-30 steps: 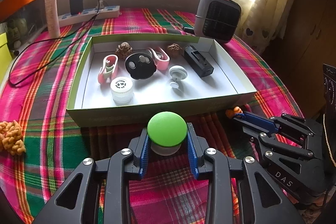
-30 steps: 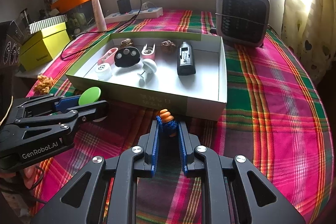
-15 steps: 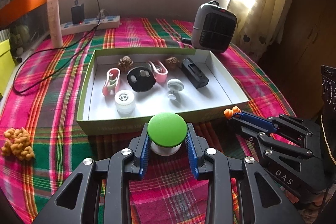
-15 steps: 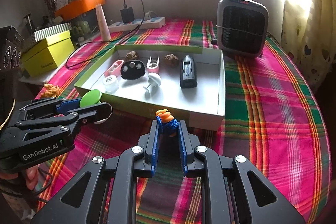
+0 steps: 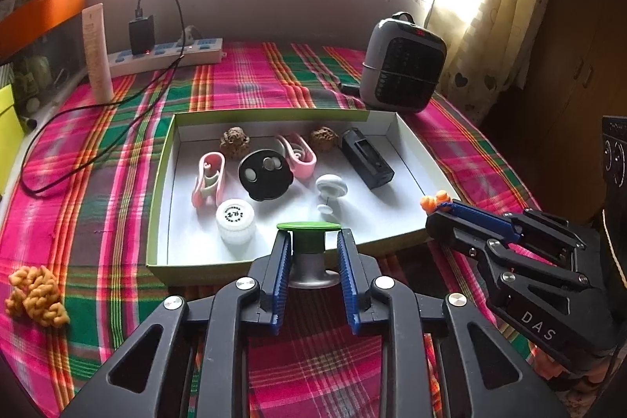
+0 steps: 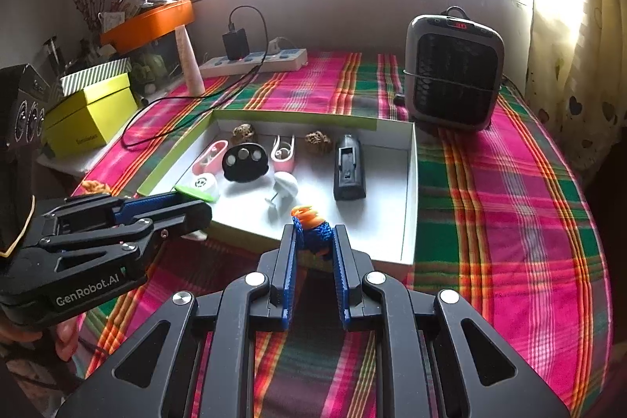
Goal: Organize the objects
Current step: 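Lift the green knob with the left tool while the right tool lifts the toy, then carry the green knob with the left tool and the toy with the right tool over the tray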
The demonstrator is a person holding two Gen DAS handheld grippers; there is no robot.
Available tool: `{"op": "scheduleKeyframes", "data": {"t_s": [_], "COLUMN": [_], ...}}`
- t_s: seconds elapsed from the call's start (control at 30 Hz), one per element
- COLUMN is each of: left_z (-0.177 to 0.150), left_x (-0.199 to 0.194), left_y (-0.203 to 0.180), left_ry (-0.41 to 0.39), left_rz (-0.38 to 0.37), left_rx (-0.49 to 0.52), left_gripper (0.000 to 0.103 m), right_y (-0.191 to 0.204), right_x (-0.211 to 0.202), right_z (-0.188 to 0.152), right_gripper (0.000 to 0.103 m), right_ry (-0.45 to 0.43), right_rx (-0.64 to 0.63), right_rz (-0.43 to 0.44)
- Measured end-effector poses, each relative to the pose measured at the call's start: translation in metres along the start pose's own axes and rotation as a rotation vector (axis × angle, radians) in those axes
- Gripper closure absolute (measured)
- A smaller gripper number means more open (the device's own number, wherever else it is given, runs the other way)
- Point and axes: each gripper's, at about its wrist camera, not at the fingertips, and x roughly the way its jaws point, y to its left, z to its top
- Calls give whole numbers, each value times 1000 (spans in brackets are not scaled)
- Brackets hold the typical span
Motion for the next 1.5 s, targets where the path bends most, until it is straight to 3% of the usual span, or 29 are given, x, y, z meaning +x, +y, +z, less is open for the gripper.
{"op": "scheduleKeyframes", "data": {"t_s": [0.47,1.0,1.2,1.3,1.5], "left_z": [0,2,1,0,-1], "left_x": [1,7,6,3,2], "left_y": [2,-1,-2,-3,-1], "left_ry": [-4,7,-8,-21,-31], "left_rz": [2,27,27,30,35], "left_rx": [-2,2,-2,0,-16], "left_gripper": [85,76,79,88,88], "right_y": [1,0,0,-1,-1], "right_x": [5,3,4,3,3], "right_z": [-1,-3,-3,-4,-4], "right_gripper": [85,85,85,85,85], "right_ry": [11,8,8,8,9], "right_rx": [2,15,13,16,14], "right_rz": [9,11,14,11,14]}}
